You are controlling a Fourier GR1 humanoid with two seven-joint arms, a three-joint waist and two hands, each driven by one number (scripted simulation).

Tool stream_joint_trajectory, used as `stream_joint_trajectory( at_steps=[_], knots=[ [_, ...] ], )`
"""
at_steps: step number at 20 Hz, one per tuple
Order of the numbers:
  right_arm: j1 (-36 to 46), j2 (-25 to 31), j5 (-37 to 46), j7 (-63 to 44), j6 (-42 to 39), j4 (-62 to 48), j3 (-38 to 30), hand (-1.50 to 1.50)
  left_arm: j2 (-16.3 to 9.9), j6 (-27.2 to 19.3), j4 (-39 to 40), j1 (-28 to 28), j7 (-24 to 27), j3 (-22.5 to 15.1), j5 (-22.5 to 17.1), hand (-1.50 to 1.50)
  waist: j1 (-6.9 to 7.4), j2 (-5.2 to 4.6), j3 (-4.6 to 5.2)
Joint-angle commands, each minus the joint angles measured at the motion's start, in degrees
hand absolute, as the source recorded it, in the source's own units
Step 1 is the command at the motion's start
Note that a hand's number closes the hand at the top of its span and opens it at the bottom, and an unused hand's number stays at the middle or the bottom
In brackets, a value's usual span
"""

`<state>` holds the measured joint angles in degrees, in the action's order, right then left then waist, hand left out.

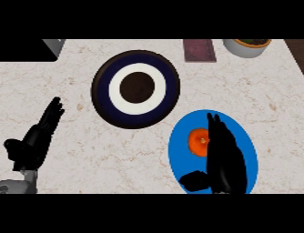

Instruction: Pick the squash from the plate and place it in the plate

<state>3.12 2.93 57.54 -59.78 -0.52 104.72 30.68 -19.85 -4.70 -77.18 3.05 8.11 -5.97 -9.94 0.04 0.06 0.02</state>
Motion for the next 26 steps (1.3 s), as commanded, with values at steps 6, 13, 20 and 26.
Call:
stream_joint_trajectory(
  at_steps=[6,13,20,26],
  knots=[
    [1.0,-0.5,-3.3,1.7,-5.0,-5.5,-6.1,-1.50,1.5,1.8,0.0,1.4,-1.7,2.1,1.8,0.00,-0.03,-0.06,-0.03],
    [5.6,-2.9,1.0,1.2,-2.5,-14.9,-7.6,-1.50,0.2,4.7,-1.8,-0.7,-2.3,5.3,1.9,0.00,0.24,-0.03,-0.03],
    [4.8,-2.9,-1.8,6.7,-0.8,-19.6,-9.5,-1.50,3.5,5.5,-4.2,-3.8,0.1,5.7,5.0,0.00,0.16,-0.02,-0.03],
    [3.6,-2.9,-2.5,14.7,2.5,-25.8,-8.3,1.50,2.1,8.5,-2.0,-3.0,-0.3,8.4,3.6,0.00,0.19,-0.05,-0.03]
  ],
)
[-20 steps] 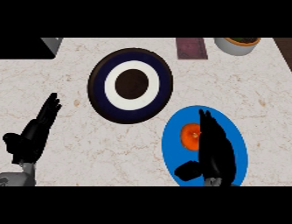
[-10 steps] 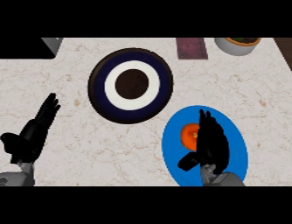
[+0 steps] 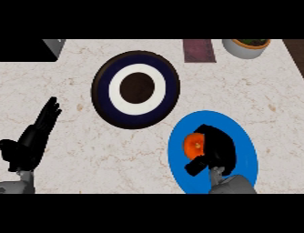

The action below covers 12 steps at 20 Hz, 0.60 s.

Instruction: Pick the squash from the plate and place it in the plate

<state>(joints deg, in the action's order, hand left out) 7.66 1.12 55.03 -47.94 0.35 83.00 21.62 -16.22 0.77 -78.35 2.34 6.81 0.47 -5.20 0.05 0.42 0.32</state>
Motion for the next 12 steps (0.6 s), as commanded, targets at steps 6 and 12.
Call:
stream_joint_trajectory(
  at_steps=[6,12],
  knots=[
    [2.1,-0.6,2.2,6.5,3.3,-4.5,-0.3,1.50,1.5,1.4,7.0,5.6,1.5,2.8,1.6,0.00,-0.18,-0.47,-0.31],
    [-17.4,-1.1,10.3,-12.9,33.8,2.7,7.2,1.50,0.9,0.0,0.1,-1.6,-0.2,2.3,1.2,0.00,-2.34,0.39,-0.37]
  ],
)
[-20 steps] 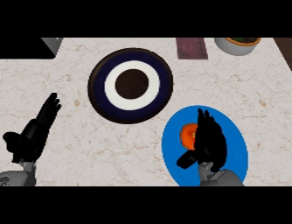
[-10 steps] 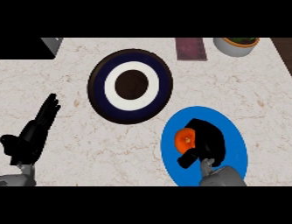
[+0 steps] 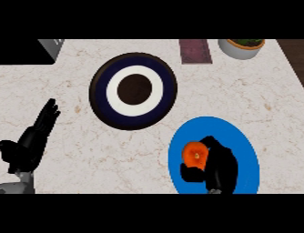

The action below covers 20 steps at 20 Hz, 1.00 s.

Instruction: Pick the squash from the plate and place it in the plate

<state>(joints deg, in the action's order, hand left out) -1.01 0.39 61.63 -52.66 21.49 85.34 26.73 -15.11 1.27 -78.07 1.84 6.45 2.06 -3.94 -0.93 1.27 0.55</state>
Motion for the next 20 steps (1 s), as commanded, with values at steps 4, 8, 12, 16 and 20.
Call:
stream_joint_trajectory(
  at_steps=[4,8,12,16,20],
  knots=[
    [-15.1,-0.4,19.9,-14.4,22.6,0.8,9.2,1.50,-0.1,0.1,-0.6,-2.4,1.9,0.8,-0.2,0.00,-0.80,-0.47,-0.44],
    [-19.7,-0.4,30.6,-20.6,26.8,5.5,17.8,1.50,-0.7,0.0,0.5,0.5,0.5,1.0,0.3,0.00,-1.24,-0.66,-0.45],
    [-23.3,-0.4,41.6,-25.6,21.9,11.3,22.5,1.50,0.0,0.3,0.9,-0.1,0.7,1.2,-0.5,0.00,-1.72,-0.66,-0.40],
    [-24.1,-0.4,52.1,-27.5,18.3,18.0,25.0,1.50,-0.2,0.0,-1.6,-1.4,-0.4,1.5,-0.9,0.00,-1.80,-0.38,-0.42],
    [-24.7,-0.4,63.4,-29.4,13.7,23.4,28.0,1.50,1.4,-1.1,-0.2,-1.0,0.5,0.0,0.7,0.00,-2.27,-0.58,-0.40]
  ],
)
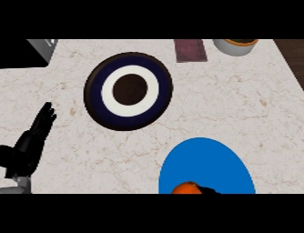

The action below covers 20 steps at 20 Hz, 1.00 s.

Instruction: Pick the squash from the plate and place it in the plate

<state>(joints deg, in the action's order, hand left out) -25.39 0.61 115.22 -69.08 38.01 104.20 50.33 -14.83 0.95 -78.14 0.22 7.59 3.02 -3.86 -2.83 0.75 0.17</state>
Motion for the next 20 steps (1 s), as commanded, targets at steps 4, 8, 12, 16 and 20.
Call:
stream_joint_trajectory(
  at_steps=[4,8,12,16,20],
  knots=[
    [4.6,-0.6,12.4,-16.1,-9.7,8.0,8.3,1.50,-0.4,0.5,-0.5,1.4,-0.9,-0.2,0.2,0.00,1.15,-0.52,-0.08],
    [9.2,-0.5,9.9,-15.1,-11.4,8.4,8.1,1.50,0.6,-0.1,-1.1,2.5,-1.7,-1.4,0.9,0.00,1.62,-0.76,-0.10],
    [10.9,-0.4,7.6,-13.1,-13.8,9.6,6.7,1.50,1.1,-0.2,-1.6,1.3,-1.4,-1.8,1.1,0.00,2.56,-0.84,-0.12],
    [14.7,-0.3,2.4,-11.6,-11.8,5.8,5.1,1.50,0.7,0.4,-1.4,3.2,-2.5,-1.7,0.8,0.00,3.47,-1.38,-0.20],
    [17.5,-0.3,-2.5,-9.1,-11.0,5.5,2.8,1.50,0.7,0.8,-0.7,4.0,-2.2,-1.8,0.7,0.00,4.43,-2.08,-0.20]
  ],
)
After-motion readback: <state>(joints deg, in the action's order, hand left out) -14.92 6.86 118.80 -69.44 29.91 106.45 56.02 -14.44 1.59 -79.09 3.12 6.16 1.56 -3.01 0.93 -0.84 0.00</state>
